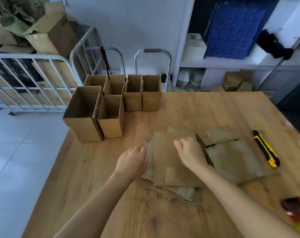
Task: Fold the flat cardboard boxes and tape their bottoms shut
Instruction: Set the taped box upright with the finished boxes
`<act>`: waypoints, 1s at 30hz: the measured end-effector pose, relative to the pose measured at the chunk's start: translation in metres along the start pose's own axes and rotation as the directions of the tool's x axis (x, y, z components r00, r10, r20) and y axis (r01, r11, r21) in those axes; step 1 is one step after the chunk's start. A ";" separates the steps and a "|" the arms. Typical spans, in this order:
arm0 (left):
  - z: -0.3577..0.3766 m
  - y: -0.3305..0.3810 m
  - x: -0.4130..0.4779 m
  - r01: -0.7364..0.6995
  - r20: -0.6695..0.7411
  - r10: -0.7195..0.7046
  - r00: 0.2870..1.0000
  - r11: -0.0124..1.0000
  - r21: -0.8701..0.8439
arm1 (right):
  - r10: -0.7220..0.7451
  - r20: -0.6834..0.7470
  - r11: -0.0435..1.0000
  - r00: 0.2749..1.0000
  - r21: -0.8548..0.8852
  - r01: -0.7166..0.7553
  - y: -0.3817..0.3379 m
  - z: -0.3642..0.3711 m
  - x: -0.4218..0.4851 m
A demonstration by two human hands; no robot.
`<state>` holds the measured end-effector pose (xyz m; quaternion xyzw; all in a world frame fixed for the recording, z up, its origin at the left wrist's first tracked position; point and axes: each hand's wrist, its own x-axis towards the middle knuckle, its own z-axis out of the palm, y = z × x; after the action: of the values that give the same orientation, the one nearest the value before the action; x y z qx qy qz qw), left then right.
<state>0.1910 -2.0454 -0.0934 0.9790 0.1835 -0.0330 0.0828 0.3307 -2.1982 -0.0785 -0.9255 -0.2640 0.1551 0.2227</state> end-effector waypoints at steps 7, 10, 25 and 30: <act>0.019 0.039 -0.004 0.019 0.152 -0.008 0.988 0.997 -0.069 | 0.176 0.083 0.981 0.981 -0.093 -0.168 0.057 0.007 -0.044; 0.023 0.052 -0.005 0.049 0.206 -0.021 0.978 0.990 -0.132 | 0.198 0.107 0.980 0.974 -0.041 -0.195 0.061 0.007 -0.048; -0.011 0.140 -0.064 0.231 0.056 -0.224 0.973 0.943 -0.240 | 0.114 -0.236 0.903 0.965 0.430 -0.001 0.082 -0.059 -0.093; -0.003 0.191 -0.092 0.291 0.075 -0.282 0.957 0.914 -0.282 | -0.061 -0.227 0.914 0.972 0.379 0.145 0.120 -0.100 -0.115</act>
<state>0.1757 -2.2530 -0.0529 0.9180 0.3264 -0.0337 0.2226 0.3281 -2.3867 -0.0334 -0.8578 -0.2511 0.0943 0.4385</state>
